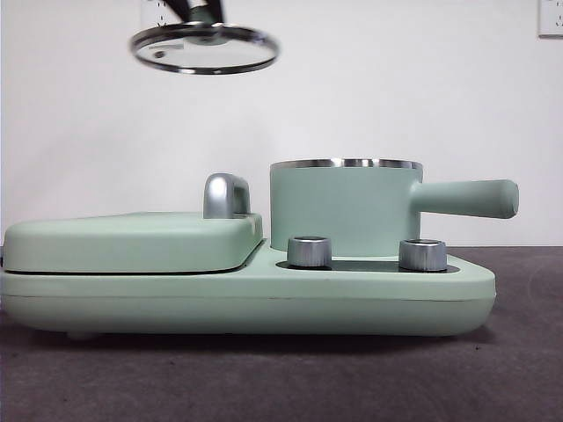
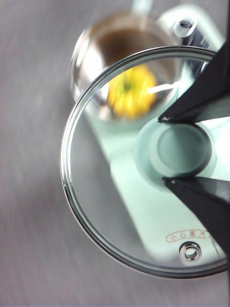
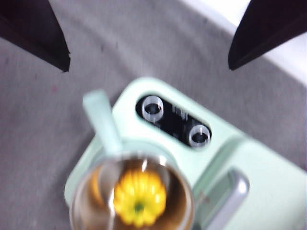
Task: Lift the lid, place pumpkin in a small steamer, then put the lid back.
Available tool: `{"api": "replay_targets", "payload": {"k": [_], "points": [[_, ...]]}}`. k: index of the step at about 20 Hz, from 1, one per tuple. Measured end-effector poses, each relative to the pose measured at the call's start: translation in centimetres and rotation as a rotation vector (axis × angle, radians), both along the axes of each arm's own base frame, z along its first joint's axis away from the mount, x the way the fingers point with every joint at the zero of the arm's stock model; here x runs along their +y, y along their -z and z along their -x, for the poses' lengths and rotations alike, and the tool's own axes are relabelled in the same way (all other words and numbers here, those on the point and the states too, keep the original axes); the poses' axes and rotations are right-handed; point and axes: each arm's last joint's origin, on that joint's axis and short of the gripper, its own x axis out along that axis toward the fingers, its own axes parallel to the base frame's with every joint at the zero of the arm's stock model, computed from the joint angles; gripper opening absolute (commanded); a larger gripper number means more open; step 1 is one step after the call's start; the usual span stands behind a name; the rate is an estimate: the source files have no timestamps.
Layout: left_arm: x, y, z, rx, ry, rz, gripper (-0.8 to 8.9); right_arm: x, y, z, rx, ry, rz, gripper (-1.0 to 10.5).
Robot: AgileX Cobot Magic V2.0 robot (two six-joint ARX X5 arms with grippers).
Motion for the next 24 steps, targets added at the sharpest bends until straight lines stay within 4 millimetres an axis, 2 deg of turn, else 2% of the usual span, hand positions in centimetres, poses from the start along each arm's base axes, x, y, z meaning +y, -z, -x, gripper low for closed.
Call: {"api": "replay_targets", "payload": {"k": [4, 7, 11, 13, 17, 24], "points": [[-3.9, 1.3, 1.0, 0.027, 0.114, -0.023, 0.15, -2.6, 3.8, 4.4, 0.03, -0.001, 0.017, 5.1], [-7.4, 3.9, 0.5, 0.07, 0.185, -0.058, 0.15, -4.6, 6.3, 7.9, 0.001, -0.002, -0.088, 5.1], [-11.4, 6.8, 0.3, 0.08, 0.271, -0.083, 0.15, -6.7, 7.0, 11.5, -0.184, 0.014, -0.264, 5.1], [-12.5, 7.5, -0.1, 0.059, 0.295, -0.078, 0.15, -7.6, 7.0, 13.0, -0.241, 0.03, -0.324, 5.1], [-13.6, 8.6, -1.1, 0.016, 0.307, -0.061, 0.15, -8.5, 6.9, 14.5, -0.289, 0.054, -0.392, 5.1], [-13.3, 10.3, -2.8, 0.042, 0.284, -0.083, 0.15, -8.6, 6.9, 14.6, -0.279, 0.07, -0.406, 5.1]]}}
